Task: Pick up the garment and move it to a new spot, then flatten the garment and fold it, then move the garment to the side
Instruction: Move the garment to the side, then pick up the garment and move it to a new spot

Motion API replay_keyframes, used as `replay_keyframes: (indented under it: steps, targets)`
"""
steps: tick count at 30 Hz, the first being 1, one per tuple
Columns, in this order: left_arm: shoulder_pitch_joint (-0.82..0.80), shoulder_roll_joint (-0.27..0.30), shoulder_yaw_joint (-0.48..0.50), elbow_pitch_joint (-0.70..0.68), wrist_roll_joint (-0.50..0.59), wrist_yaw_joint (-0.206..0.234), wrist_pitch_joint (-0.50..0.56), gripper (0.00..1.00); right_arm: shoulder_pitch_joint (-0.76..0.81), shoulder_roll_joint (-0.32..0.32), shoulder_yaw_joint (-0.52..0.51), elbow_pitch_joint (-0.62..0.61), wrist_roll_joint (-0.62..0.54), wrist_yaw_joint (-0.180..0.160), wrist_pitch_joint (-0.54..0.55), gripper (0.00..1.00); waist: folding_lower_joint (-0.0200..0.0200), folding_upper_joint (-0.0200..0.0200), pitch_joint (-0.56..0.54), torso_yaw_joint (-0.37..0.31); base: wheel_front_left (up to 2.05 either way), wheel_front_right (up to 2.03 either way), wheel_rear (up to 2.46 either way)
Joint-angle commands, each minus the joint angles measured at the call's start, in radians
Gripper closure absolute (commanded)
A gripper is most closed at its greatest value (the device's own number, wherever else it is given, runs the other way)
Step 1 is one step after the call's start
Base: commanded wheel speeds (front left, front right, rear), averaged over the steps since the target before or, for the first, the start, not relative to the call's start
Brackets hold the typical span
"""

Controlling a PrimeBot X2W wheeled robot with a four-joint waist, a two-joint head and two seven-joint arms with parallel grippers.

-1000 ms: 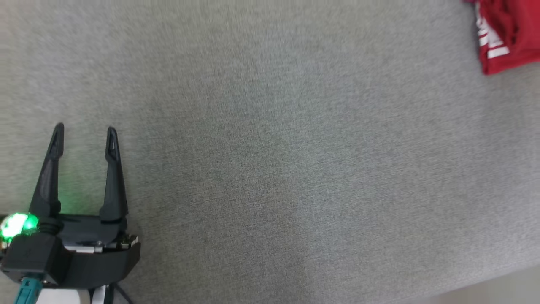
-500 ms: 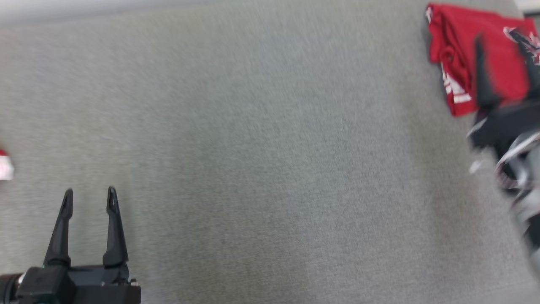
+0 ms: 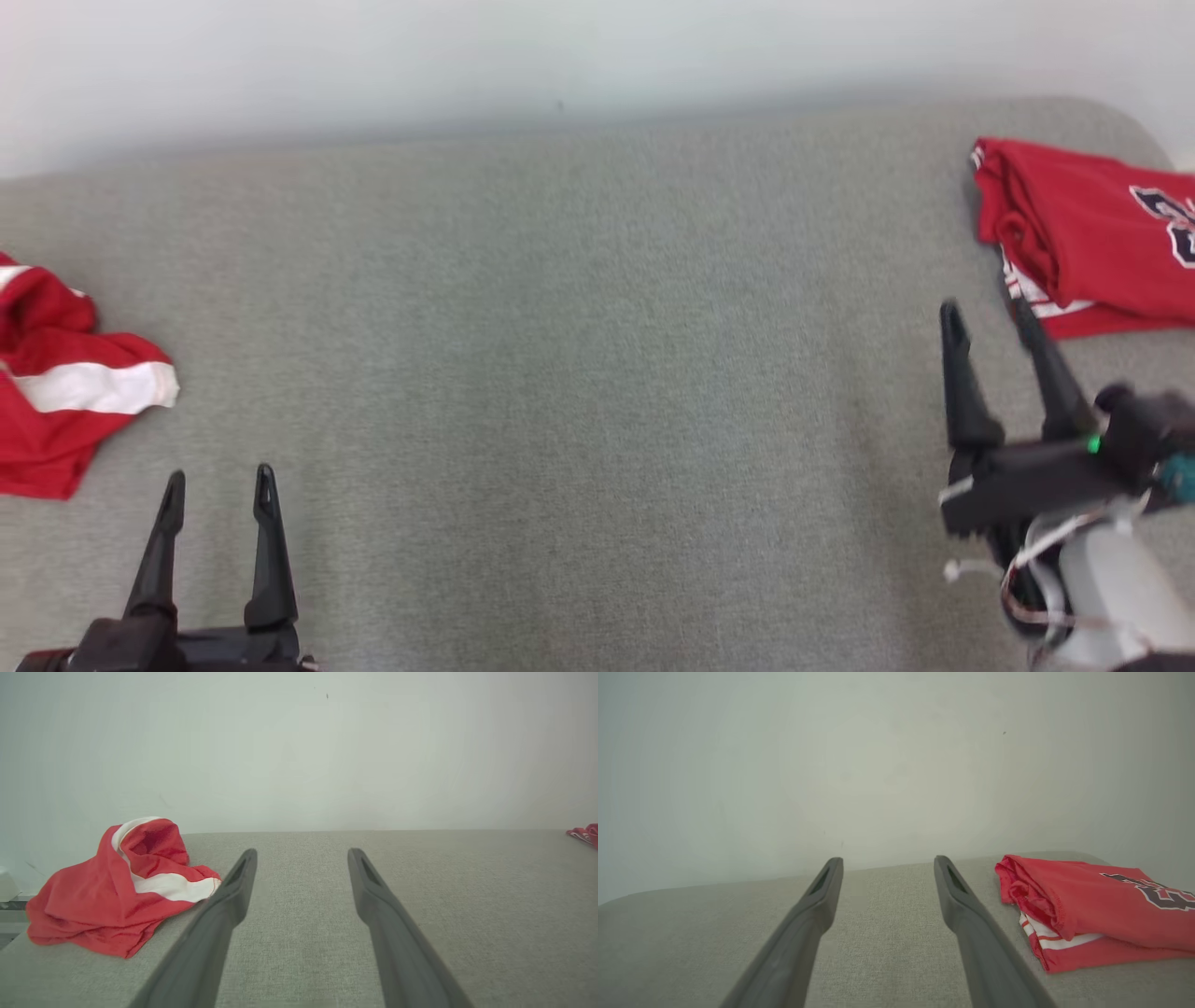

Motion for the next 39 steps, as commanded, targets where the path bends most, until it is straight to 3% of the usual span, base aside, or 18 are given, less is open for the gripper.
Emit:
replay_keyframes:
  steps: [1,15,39]
  targets:
    - [0.016,-0.003,0.003,0.004,0.002,-0.003,-0.003,0.00,0.044,0.013,-0.007,-0.018,-0.015,-0.003,-0.004,0.00,0.0003,0.0001,-0.062,0.033,0.00,0.00,0.00]
    - [0.076,-0.008,-0.001,0.029,0.012,-0.012,-0.003,0.00,0.315,0.100,-0.078,-0.183,-0.086,-0.003,0.041,0.00,0.0003,0.0001,-0.158,0.028,0.00,0.00,0.00]
    - [0.082,0.008,-0.028,0.068,-0.009,-0.022,-0.003,0.00,0.412,0.165,-0.116,-0.208,-0.105,-0.003,0.065,0.00,0.0003,0.0001,-0.180,0.047,0.00,0.00,0.00]
